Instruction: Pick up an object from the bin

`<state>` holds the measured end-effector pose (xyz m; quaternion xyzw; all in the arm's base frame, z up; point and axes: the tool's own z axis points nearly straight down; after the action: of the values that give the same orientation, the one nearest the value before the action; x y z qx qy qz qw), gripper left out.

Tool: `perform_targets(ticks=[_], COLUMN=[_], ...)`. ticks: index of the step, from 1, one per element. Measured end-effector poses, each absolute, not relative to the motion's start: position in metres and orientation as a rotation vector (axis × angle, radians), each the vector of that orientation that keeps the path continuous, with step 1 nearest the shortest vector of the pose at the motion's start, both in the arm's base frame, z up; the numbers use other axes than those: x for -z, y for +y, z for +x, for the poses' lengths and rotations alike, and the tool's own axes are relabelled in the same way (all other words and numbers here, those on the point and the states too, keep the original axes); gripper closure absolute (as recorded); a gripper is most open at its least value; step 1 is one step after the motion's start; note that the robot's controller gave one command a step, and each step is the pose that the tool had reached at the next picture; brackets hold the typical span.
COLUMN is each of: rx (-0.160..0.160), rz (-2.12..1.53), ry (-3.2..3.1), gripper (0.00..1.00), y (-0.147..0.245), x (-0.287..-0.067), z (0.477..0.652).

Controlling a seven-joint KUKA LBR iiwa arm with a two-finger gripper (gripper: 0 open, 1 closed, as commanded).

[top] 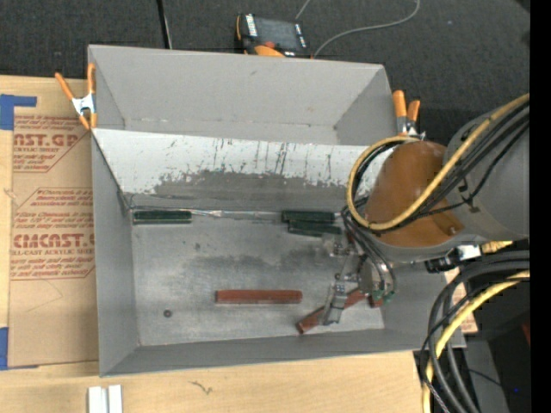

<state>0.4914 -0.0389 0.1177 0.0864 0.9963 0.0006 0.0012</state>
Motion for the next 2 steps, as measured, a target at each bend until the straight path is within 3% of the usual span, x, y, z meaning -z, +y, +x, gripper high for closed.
perform_targets(ticks=[1,2], rx=[-0.003,-0.001], rz=[0.185,0.194], ry=[3.141,3.136], gripper=[0.00,1.00], y=[0.0269,0.0231], x=[-0.0668,-0.0700], z=[0.4914,0.4927])
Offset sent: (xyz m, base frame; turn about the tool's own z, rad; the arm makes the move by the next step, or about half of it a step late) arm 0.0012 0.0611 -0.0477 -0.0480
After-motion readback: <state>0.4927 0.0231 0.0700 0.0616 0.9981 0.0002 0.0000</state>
